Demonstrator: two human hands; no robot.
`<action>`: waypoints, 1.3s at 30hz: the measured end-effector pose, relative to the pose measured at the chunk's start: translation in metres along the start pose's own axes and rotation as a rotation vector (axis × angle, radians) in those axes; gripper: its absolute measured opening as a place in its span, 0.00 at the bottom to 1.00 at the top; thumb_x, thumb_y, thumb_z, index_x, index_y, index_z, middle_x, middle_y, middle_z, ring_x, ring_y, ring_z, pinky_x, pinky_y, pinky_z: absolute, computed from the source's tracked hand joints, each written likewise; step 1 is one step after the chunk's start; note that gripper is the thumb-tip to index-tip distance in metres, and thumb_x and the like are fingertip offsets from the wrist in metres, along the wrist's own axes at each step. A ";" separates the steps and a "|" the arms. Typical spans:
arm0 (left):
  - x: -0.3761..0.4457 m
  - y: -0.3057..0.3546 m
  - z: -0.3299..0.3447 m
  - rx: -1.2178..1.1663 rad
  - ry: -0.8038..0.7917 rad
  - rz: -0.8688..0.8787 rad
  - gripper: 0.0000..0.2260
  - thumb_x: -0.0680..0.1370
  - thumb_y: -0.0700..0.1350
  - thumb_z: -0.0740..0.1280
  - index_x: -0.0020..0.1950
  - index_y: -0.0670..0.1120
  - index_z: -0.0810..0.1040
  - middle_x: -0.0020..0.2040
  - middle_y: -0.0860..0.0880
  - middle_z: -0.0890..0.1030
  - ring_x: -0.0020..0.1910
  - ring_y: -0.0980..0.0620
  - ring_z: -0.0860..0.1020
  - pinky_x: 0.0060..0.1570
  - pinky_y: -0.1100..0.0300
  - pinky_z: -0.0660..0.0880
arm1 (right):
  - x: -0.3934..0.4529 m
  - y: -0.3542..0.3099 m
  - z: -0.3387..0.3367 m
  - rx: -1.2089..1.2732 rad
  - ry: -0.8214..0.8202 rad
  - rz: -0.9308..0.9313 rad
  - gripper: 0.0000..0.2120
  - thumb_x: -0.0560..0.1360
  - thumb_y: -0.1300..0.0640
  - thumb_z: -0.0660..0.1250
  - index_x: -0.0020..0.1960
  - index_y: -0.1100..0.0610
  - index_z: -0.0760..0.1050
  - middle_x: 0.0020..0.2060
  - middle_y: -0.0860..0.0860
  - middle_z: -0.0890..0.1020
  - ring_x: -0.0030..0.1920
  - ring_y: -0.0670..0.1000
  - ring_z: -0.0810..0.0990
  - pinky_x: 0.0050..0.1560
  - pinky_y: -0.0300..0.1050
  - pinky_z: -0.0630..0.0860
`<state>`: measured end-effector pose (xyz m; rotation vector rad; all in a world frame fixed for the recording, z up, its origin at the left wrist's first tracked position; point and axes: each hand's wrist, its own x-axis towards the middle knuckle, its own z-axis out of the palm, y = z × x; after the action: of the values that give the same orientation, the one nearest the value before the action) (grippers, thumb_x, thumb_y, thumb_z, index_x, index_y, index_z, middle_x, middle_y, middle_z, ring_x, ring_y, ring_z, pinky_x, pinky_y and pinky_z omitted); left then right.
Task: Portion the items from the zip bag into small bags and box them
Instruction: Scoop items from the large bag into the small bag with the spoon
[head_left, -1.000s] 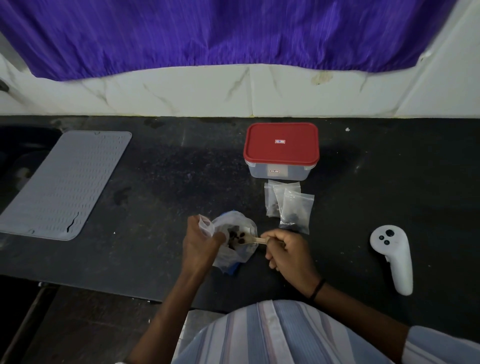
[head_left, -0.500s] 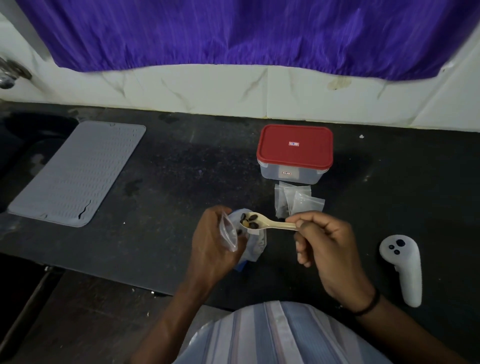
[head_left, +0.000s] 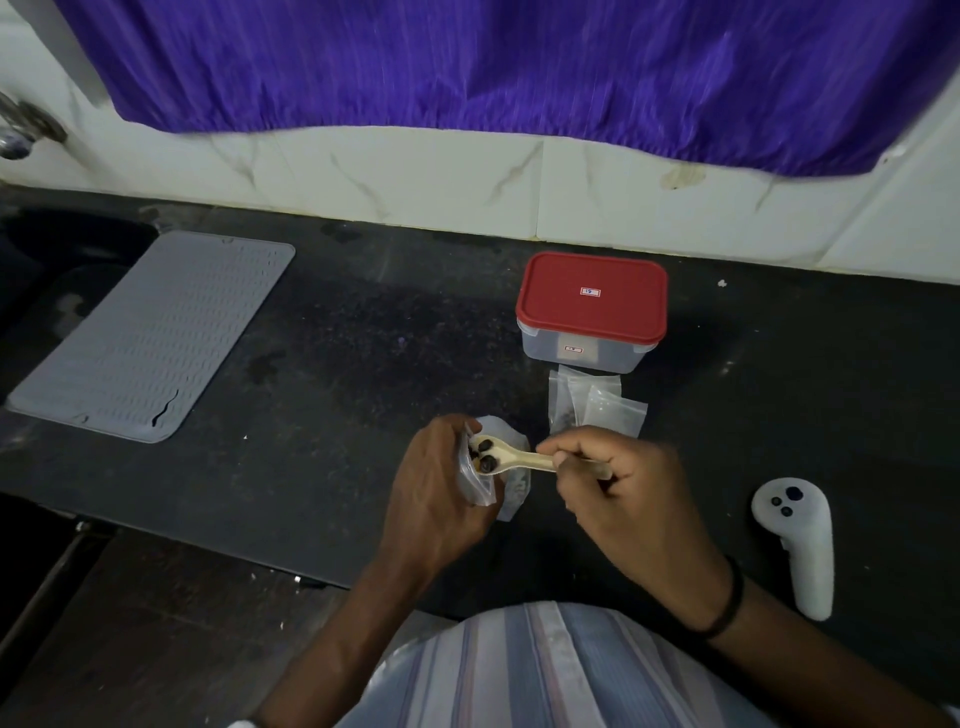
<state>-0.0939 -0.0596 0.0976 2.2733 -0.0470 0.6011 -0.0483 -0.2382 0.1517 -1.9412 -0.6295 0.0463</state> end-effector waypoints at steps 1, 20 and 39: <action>-0.003 -0.006 0.001 0.023 -0.004 -0.055 0.16 0.73 0.51 0.72 0.56 0.60 0.69 0.49 0.67 0.76 0.49 0.69 0.74 0.50 0.66 0.74 | 0.001 -0.001 0.001 -0.071 -0.029 -0.057 0.09 0.75 0.60 0.65 0.48 0.56 0.83 0.28 0.37 0.76 0.28 0.41 0.76 0.28 0.28 0.68; -0.014 -0.028 0.002 -0.118 0.216 -0.482 0.18 0.69 0.59 0.71 0.53 0.53 0.70 0.44 0.54 0.77 0.42 0.59 0.78 0.40 0.65 0.76 | -0.004 0.034 0.006 -0.339 0.078 -0.177 0.12 0.78 0.57 0.61 0.53 0.58 0.83 0.38 0.48 0.83 0.35 0.42 0.76 0.35 0.38 0.75; -0.014 -0.034 0.010 -0.543 0.050 -1.101 0.17 0.70 0.39 0.72 0.55 0.48 0.70 0.53 0.42 0.77 0.49 0.43 0.79 0.45 0.45 0.79 | 0.003 0.081 0.064 -0.472 -0.279 0.133 0.10 0.79 0.56 0.61 0.38 0.51 0.71 0.32 0.47 0.73 0.33 0.46 0.72 0.32 0.37 0.63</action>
<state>-0.0946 -0.0446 0.0623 1.4351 0.8918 0.0231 -0.0321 -0.2086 0.0538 -2.4584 -0.7404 0.2775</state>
